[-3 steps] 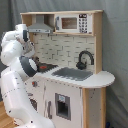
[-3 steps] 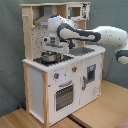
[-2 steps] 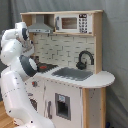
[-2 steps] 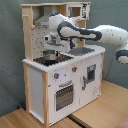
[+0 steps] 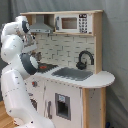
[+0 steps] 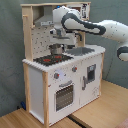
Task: Play with the kitchen
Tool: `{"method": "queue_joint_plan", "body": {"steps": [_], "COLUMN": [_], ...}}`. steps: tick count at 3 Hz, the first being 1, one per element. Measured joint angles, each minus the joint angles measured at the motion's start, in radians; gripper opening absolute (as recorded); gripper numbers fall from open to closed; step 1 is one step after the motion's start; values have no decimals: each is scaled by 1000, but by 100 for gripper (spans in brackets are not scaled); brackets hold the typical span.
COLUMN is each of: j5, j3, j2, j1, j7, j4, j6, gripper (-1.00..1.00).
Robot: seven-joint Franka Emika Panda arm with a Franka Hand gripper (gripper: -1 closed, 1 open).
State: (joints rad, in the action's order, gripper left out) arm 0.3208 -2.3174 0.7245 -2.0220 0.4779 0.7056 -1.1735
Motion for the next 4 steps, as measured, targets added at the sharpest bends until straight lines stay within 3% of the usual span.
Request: {"method": "queue_joint_plan", "body": {"steps": [1,2,3,4], "j5": [-11,-11,-20,-61], "j3": [71,146,177,178], "j2": [-1,-9,-28,-83], "j1": [0,0,1,17], "j7": [14,47,68,69], "j4": [8,58,151,234], "j6": [81,114,114,113], "gripper": [-100,-100,-100,-100]}}
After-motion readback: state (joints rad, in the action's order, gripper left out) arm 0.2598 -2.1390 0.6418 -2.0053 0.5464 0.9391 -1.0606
